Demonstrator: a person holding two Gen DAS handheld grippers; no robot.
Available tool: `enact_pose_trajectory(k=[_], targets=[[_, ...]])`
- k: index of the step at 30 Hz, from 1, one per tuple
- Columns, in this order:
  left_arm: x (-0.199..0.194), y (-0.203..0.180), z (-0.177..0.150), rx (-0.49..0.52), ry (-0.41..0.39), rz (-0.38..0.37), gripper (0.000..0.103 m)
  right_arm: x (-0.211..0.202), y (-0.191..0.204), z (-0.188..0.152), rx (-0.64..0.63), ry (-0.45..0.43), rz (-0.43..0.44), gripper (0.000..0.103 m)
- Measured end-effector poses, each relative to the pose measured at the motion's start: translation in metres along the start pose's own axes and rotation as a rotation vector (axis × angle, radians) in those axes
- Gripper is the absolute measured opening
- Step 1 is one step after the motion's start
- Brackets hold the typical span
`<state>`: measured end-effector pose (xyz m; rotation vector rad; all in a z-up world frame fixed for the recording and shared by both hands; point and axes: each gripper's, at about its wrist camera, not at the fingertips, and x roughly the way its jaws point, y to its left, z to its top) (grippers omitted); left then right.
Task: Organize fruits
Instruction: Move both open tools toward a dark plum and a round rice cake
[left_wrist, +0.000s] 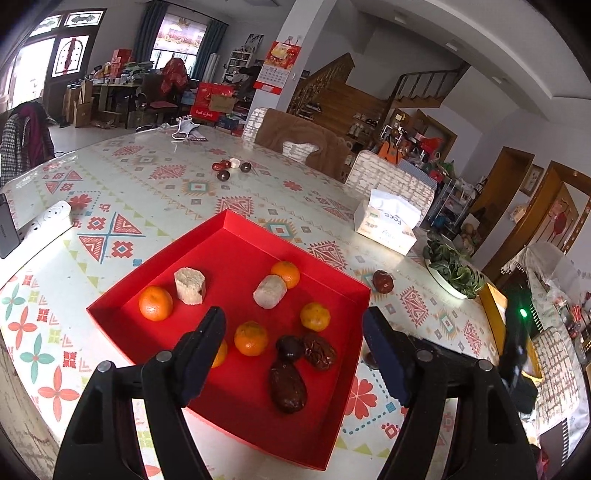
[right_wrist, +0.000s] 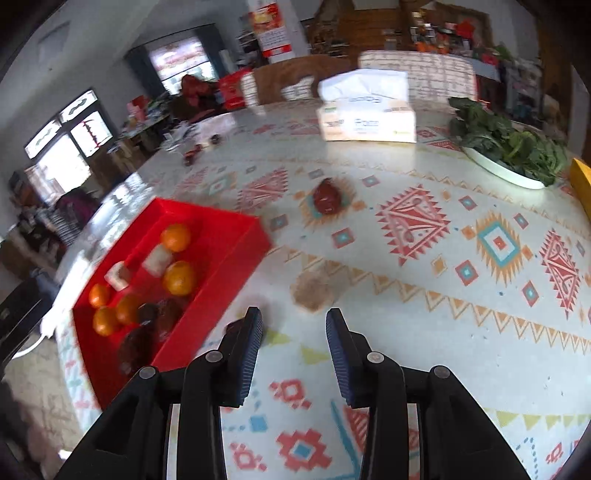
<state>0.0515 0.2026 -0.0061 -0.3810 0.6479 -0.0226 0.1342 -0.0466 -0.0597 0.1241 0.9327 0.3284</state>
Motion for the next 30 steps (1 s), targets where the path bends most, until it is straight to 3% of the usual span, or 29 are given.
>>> enact_pose_trajectory(k=[4, 9, 10, 16, 22, 25, 30], targets=[[0.007, -0.007, -0.004, 0.015, 0.020, -0.014, 0.076, 0.017, -0.010, 0.012, 0.057, 0.010, -0.009, 0.040], [0.011, -0.022, -0.009, 0.069, 0.033, -0.042, 0.076, 0.039, 0.001, 0.015, 0.011, 0.046, -0.044, 0.040], [0.012, -0.025, -0.009, 0.081, 0.033, -0.049, 0.076, 0.038, 0.003, 0.014, -0.003, 0.037, -0.059, 0.035], [0.017, -0.051, -0.018, 0.163, 0.058, -0.115, 0.076, 0.030, -0.010, 0.008, 0.000, 0.030, -0.082, 0.035], [0.044, -0.094, -0.031, 0.297, 0.150, -0.194, 0.076, 0.000, -0.050, -0.012, 0.066, 0.024, -0.075, 0.035], [0.072, -0.120, -0.043, 0.408, 0.196, -0.160, 0.076, -0.019, -0.078, -0.026, 0.129, 0.002, -0.058, 0.035], [0.111, -0.138, -0.055, 0.502, 0.263, -0.075, 0.075, -0.037, -0.106, -0.038, 0.185, -0.038, -0.043, 0.035]])
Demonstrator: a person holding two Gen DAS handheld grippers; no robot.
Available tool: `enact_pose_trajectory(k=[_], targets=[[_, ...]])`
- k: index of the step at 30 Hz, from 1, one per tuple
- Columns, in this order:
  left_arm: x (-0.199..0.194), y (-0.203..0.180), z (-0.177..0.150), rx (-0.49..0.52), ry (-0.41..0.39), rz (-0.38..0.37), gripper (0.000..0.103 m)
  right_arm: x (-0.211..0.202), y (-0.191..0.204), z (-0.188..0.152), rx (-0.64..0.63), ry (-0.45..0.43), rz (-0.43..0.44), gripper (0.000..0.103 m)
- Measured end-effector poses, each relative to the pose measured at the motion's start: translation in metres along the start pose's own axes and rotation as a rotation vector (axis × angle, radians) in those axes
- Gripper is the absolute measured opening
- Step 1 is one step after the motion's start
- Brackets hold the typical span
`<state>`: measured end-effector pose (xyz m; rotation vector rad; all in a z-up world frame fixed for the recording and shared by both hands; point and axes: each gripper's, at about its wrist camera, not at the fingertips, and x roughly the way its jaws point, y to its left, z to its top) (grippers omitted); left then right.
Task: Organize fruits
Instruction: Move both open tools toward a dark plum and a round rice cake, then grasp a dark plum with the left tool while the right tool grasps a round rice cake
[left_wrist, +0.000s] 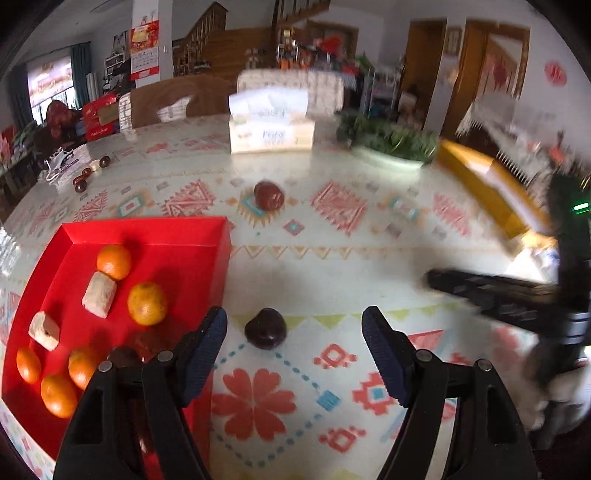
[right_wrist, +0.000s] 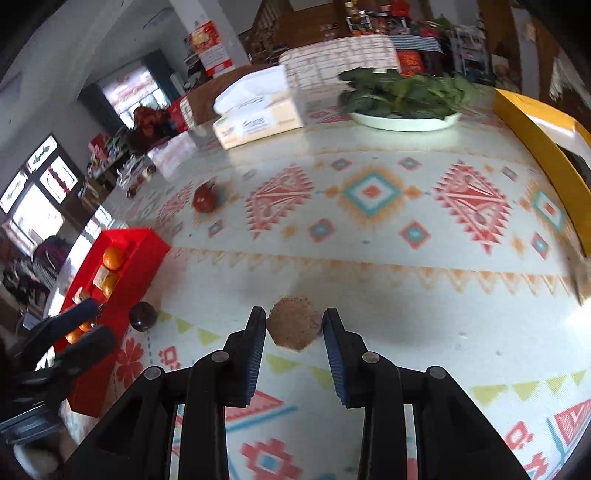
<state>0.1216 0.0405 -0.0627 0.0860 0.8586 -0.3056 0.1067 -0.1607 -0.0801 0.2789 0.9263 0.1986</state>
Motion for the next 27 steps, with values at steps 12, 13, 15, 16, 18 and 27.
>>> enact_pose_trajectory(k=[12, 13, 15, 16, 18, 27], targets=[[-0.024, -0.016, -0.010, 0.053, -0.013, -0.062, 0.075, -0.005, -0.018, -0.001, 0.057, -0.013, 0.093, 0.035], [-0.028, -0.014, -0.010, 0.049, -0.028, -0.053, 0.075, -0.005, -0.019, -0.001, 0.062, -0.012, 0.098, 0.035], [-0.022, -0.012, -0.009, 0.058, -0.014, -0.019, 0.075, -0.005, -0.020, -0.001, 0.066, -0.011, 0.102, 0.035], [-0.015, -0.012, -0.008, 0.064, 0.002, 0.002, 0.075, -0.005, -0.019, -0.001, 0.064, -0.010, 0.100, 0.035], [-0.002, -0.013, -0.006, 0.067, 0.017, 0.022, 0.075, -0.005, -0.019, -0.001, 0.063, -0.009, 0.100, 0.035], [-0.006, -0.017, -0.004, 0.029, 0.021, -0.166, 0.076, -0.007, -0.024, -0.002, 0.083, -0.010, 0.111, 0.035]])
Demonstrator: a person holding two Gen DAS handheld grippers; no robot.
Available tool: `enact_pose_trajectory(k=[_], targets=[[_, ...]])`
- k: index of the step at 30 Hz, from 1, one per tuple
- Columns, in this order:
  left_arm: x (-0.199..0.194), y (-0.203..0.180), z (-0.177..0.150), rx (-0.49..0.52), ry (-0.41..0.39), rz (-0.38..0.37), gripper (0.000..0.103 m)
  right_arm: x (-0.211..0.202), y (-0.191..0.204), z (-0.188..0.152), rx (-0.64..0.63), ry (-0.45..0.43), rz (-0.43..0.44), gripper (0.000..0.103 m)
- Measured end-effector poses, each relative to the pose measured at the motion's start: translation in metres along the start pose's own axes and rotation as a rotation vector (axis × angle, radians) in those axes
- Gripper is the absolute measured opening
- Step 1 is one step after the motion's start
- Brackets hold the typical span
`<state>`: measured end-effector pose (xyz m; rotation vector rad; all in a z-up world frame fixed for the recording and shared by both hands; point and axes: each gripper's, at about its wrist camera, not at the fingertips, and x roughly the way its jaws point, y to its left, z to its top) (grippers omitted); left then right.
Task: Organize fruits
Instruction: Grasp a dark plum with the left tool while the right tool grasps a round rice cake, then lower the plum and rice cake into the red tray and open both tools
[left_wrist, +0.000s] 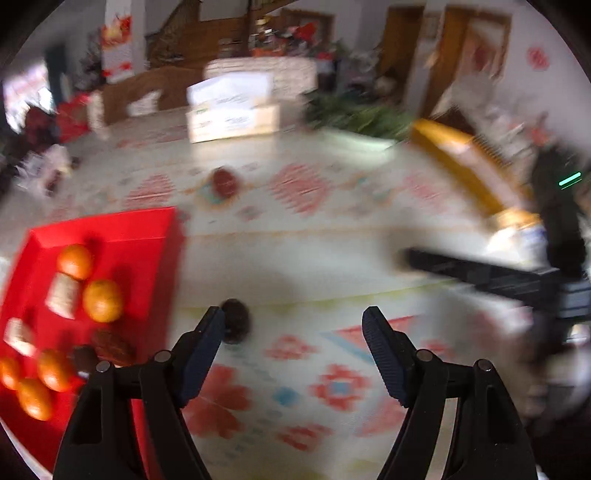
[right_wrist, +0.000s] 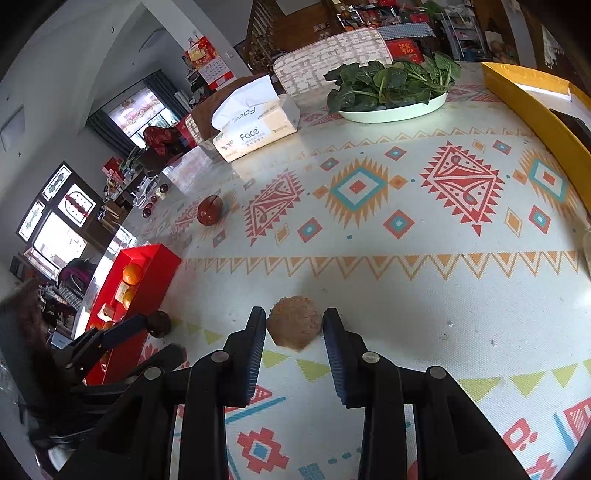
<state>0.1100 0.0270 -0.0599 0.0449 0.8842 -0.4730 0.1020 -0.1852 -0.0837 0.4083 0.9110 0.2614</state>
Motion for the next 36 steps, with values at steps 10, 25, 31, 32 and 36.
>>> enact_pose_trajectory(k=[10, 25, 31, 32, 36], targets=[[0.015, -0.005, -0.002, 0.038, 0.010, 0.091, 0.075, 0.000, 0.000, 0.000, 0.000, -0.001, 0.000, 0.036], [-0.004, 0.025, -0.012, -0.111, -0.058, 0.122, 0.023, 0.001, 0.010, -0.002, -0.046, -0.019, -0.006, 0.035], [-0.061, 0.058, -0.021, -0.235, -0.169, 0.112, 0.023, -0.006, 0.017, 0.000, -0.050, -0.042, 0.067, 0.035], [-0.072, 0.067, -0.024, -0.256, -0.187, 0.124, 0.023, -0.008, 0.021, 0.002, -0.049, -0.040, 0.095, 0.035], [-0.100, 0.097, -0.041, -0.313, -0.220, 0.185, 0.023, -0.010, 0.045, 0.008, -0.037, -0.011, 0.206, 0.035]])
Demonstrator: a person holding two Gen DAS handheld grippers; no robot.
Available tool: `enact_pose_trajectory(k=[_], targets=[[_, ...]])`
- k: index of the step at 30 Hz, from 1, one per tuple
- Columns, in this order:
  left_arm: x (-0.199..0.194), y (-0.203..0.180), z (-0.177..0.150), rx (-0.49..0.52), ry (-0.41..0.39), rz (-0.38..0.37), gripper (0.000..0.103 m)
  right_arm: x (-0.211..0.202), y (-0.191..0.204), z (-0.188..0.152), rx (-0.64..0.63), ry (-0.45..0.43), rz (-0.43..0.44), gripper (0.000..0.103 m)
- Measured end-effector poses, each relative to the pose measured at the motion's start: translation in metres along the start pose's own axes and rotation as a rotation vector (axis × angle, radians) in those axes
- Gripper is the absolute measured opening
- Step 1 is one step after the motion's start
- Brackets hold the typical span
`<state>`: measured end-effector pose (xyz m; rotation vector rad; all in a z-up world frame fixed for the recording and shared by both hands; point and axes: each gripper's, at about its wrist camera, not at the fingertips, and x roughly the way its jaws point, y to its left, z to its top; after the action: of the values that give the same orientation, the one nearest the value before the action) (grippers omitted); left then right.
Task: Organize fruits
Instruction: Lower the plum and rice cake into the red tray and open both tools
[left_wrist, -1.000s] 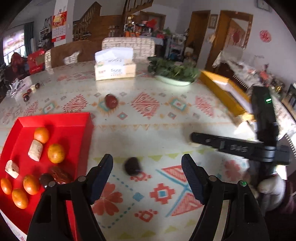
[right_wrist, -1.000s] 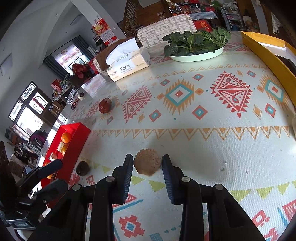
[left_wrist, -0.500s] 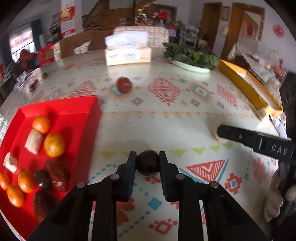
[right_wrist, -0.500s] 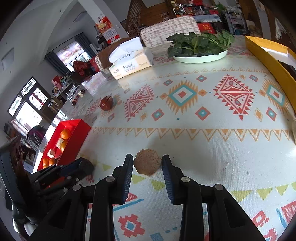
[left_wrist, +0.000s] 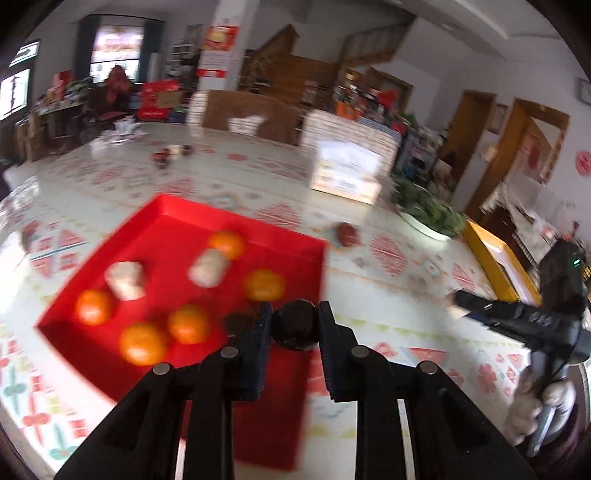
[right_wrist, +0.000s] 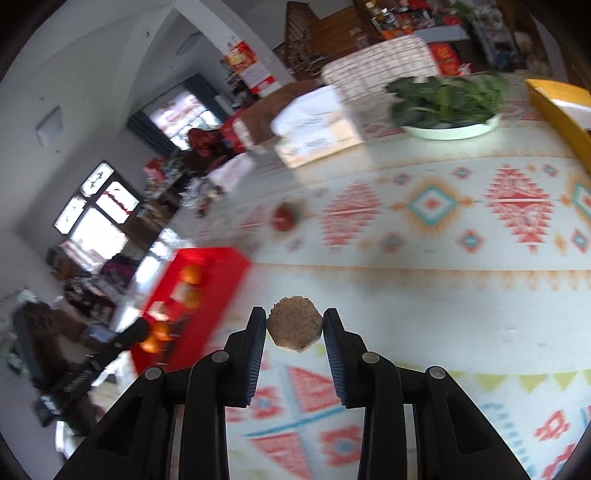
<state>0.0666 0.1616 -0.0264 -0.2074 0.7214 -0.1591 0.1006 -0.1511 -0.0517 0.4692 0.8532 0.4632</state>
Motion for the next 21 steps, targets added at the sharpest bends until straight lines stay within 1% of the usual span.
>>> enact_pose_trajectory(k=[2, 4, 7, 11, 17, 19, 21], targets=[[-0.005, 0.017, -0.002, -0.023, -0.004, 0.026, 0.023, 0.005, 0.021, 0.007, -0.012, 0.011, 0.033, 0.035], [-0.005, 0.038, -0.006, -0.060, 0.005, 0.051, 0.023, 0.013, 0.039, 0.012, -0.034, 0.023, 0.040, 0.035], [0.001, 0.058, -0.011, -0.105, 0.024, 0.063, 0.023, 0.035, 0.073, 0.018, -0.078, 0.056, 0.051, 0.035], [0.005, 0.079, -0.017, -0.142, 0.043, 0.062, 0.024, 0.081, 0.117, 0.017, -0.141, 0.130, 0.058, 0.035], [0.006, 0.089, -0.016, -0.150, 0.034, 0.051, 0.024, 0.146, 0.157, 0.003, -0.181, 0.243, 0.060, 0.035], [0.006, 0.092, -0.016, -0.164, 0.029, 0.043, 0.025, 0.160, 0.165, -0.002, -0.192, 0.265, 0.054, 0.035], [0.006, 0.095, -0.016, -0.178, 0.024, 0.032, 0.035, 0.173, 0.172, -0.004, -0.211, 0.282, 0.040, 0.035]])
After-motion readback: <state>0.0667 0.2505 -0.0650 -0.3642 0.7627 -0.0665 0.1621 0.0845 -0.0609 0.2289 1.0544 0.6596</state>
